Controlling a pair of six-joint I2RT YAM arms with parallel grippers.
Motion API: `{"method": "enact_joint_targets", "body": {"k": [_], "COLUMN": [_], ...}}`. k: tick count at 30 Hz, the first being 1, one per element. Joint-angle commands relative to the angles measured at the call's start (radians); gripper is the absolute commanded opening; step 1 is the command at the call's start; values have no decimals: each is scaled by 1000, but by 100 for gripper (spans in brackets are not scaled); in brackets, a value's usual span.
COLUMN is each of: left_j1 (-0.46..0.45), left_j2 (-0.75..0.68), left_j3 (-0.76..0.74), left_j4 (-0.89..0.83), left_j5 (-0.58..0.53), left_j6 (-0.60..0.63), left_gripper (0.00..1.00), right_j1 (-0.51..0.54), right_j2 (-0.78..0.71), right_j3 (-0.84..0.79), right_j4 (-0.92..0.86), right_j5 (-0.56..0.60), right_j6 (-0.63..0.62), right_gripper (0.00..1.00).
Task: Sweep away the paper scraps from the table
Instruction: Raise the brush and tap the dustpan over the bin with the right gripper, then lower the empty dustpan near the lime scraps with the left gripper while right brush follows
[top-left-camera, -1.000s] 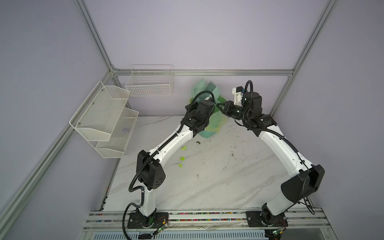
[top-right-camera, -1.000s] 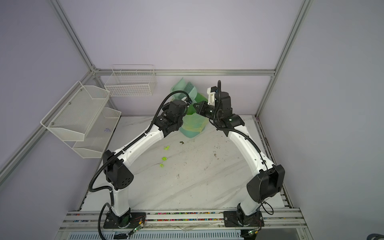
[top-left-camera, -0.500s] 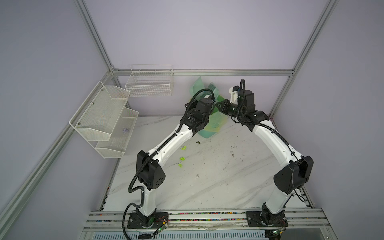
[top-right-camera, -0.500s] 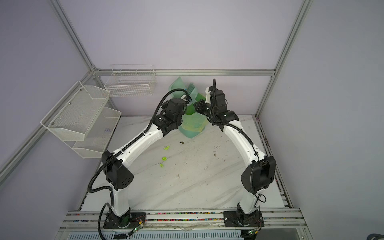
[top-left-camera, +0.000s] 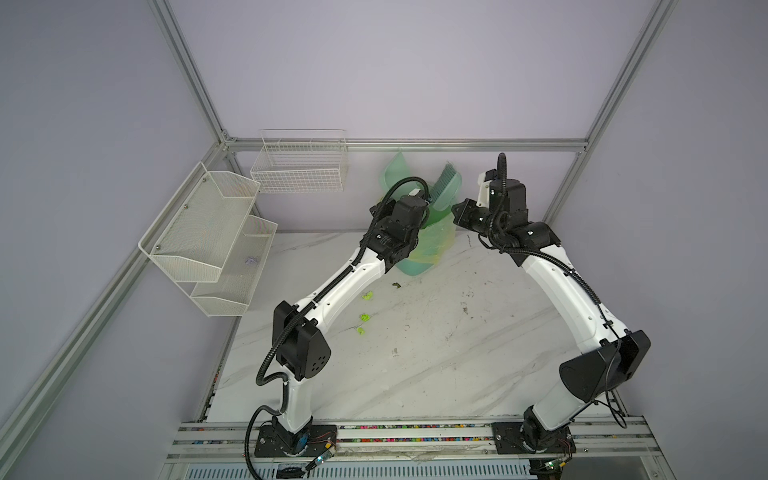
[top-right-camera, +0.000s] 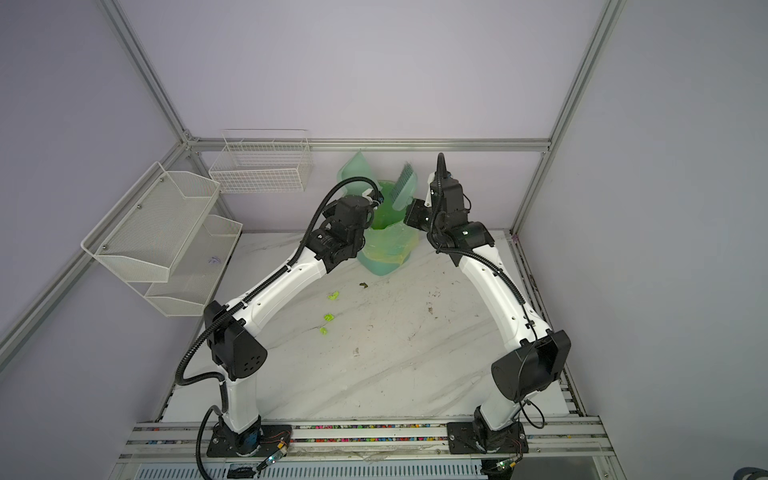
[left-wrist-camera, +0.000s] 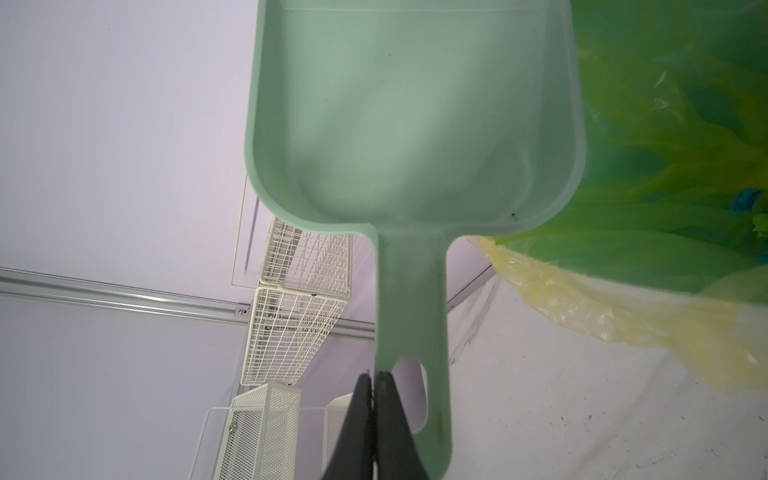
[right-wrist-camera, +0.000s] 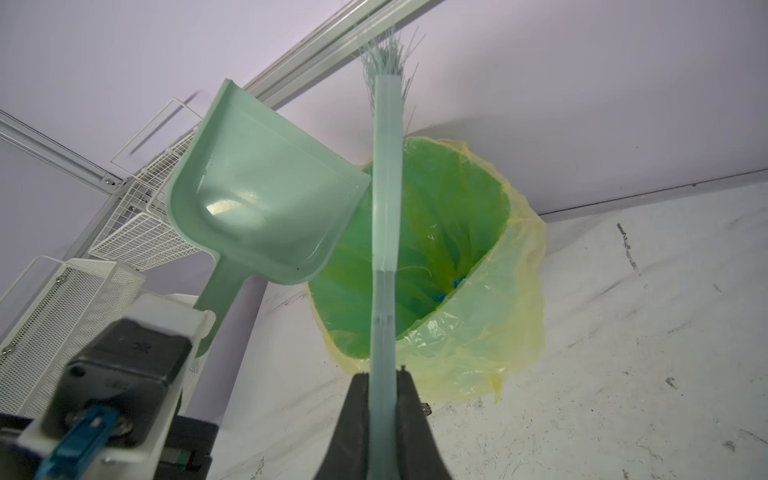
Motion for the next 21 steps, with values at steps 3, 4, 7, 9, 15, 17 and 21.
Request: {"method": "enact_joint_targets", "body": {"k": [3, 4, 7, 9, 15, 17, 21], "left_j1": [3, 5, 9, 10, 9, 9, 10], "left_j2": [-113, -124, -175, -216, -347, -382, -453], "left_j3": [-31, -32, -42, -56, -103, -100, -120], "left_j4": [67, 54, -33, -111, -416, -574, -871], "left_j5": [-46, -51, -55, -58, -68, -43, 35], "left_j6": [15, 7, -68, -150, -472, -619, -927], "left_gripper": [0, 0, 0, 0, 0, 0, 0], "right_j1": [-5, -6, -6, -5, -2, 22, 155], "right_j2": [-94, -115, -155, -167, -216, -220, -204], "right_j3": [-31, -40, -51, -50, -114, -127, -134], "right_j4": [34, 34, 9, -22, 0, 11, 2], "right_j5": [-60, -63, -96, -129, -242, -262, -193], "right_j6": [-19, -26, -58, -75, -100, -101, -137], "right_gripper": [0, 0, 0, 0, 0, 0, 0]}}
